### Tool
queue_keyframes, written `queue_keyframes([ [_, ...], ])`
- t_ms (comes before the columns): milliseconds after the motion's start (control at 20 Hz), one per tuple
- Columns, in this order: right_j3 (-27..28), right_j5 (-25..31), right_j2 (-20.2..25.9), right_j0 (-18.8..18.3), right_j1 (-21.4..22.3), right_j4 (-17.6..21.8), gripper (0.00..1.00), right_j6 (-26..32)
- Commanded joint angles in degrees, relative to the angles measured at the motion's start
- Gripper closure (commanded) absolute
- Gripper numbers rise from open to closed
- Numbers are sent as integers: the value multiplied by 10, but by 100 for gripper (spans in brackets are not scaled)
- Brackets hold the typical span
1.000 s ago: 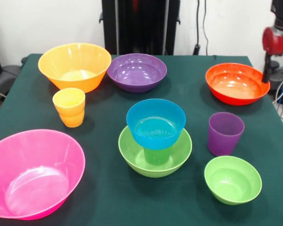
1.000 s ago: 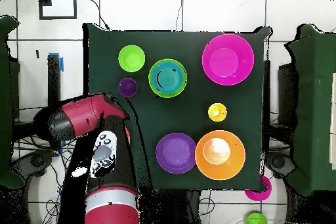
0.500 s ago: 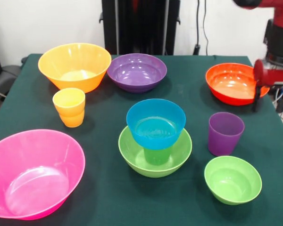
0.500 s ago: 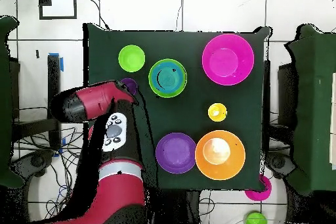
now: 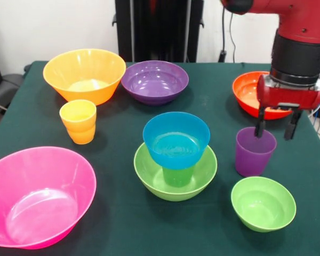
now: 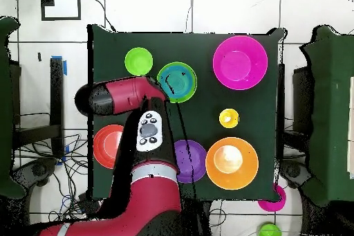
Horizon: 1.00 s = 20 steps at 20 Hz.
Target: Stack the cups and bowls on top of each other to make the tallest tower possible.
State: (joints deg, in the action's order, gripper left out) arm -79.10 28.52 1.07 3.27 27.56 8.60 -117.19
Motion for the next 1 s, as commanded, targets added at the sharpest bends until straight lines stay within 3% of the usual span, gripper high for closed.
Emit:
queue_keyframes([
  [50,10,-36,36,-12,-51,26,0,-12],
  [250,-19,-87,44,-21,-76,21,0,-36],
  [450,-40,-95,47,-21,-73,12,0,-42],
  [1000,-89,-38,51,-29,-14,-4,0,-23],
])
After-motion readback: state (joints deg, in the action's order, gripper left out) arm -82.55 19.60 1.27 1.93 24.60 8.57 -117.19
